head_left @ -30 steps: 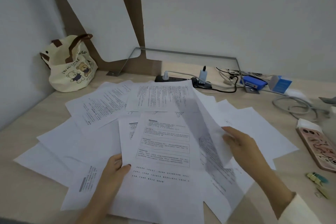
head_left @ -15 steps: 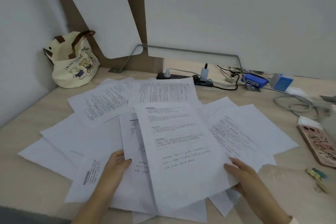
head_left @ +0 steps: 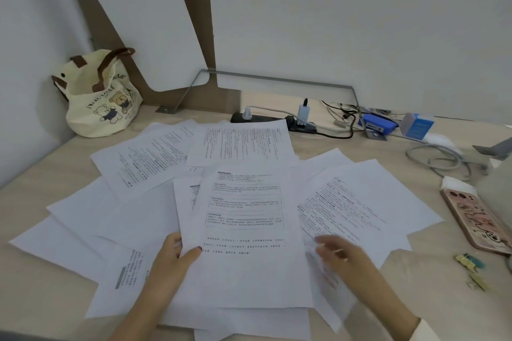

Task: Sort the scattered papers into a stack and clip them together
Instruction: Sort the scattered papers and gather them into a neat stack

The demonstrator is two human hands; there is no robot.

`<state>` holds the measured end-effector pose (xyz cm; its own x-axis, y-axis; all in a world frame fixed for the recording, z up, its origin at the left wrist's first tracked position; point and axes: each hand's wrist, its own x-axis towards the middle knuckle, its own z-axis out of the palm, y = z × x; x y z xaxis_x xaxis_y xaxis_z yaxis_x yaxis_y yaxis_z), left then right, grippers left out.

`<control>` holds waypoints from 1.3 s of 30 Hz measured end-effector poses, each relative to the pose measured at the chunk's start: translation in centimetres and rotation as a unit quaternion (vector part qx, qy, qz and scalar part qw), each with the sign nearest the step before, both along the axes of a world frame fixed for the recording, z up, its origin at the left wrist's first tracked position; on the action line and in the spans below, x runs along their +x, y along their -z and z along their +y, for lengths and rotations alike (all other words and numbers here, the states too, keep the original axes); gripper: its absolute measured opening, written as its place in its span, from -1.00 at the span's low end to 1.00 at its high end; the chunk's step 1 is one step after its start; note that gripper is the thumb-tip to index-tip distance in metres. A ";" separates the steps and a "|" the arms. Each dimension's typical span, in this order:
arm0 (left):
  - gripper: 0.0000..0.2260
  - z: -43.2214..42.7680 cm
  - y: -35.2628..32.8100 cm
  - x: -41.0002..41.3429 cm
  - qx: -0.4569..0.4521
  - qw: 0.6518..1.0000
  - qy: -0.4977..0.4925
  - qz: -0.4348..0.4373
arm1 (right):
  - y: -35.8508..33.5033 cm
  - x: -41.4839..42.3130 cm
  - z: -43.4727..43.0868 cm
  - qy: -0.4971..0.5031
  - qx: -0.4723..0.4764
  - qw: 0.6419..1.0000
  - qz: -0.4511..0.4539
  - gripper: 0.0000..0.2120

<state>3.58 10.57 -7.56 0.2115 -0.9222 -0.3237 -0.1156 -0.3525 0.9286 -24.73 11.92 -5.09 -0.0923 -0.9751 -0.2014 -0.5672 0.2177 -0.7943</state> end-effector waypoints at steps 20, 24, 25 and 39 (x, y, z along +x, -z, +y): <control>-0.63 0.1 -0.4 -0.2 -0.031 0.999 0.026 -0.023 | 1.8 -4.8 1.3 0.254 0.003 0.873 -0.417 -0.65; -0.65 0.2 0.1 -0.1 -0.023 0.999 0.026 -0.028 | 1.9 -2.2 0.7 0.178 -0.010 0.952 -0.248 -0.69; -0.67 0.2 0.1 0.0 -0.016 0.999 0.023 -0.028 | 1.6 -1.8 0.5 0.167 -0.023 0.967 -0.191 -0.70; -0.66 -0.3 -0.1 0.8 0.058 0.997 0.006 0.044 | -12.8 0.4 -1.2 0.120 -0.346 0.908 -0.205 -0.77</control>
<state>4.39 10.23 -7.44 0.1661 -0.8798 -0.4455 -0.0402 -0.4574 0.8883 -24.28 10.70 7.71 -0.3736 -0.8434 0.3861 -0.1961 -0.3350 -0.9216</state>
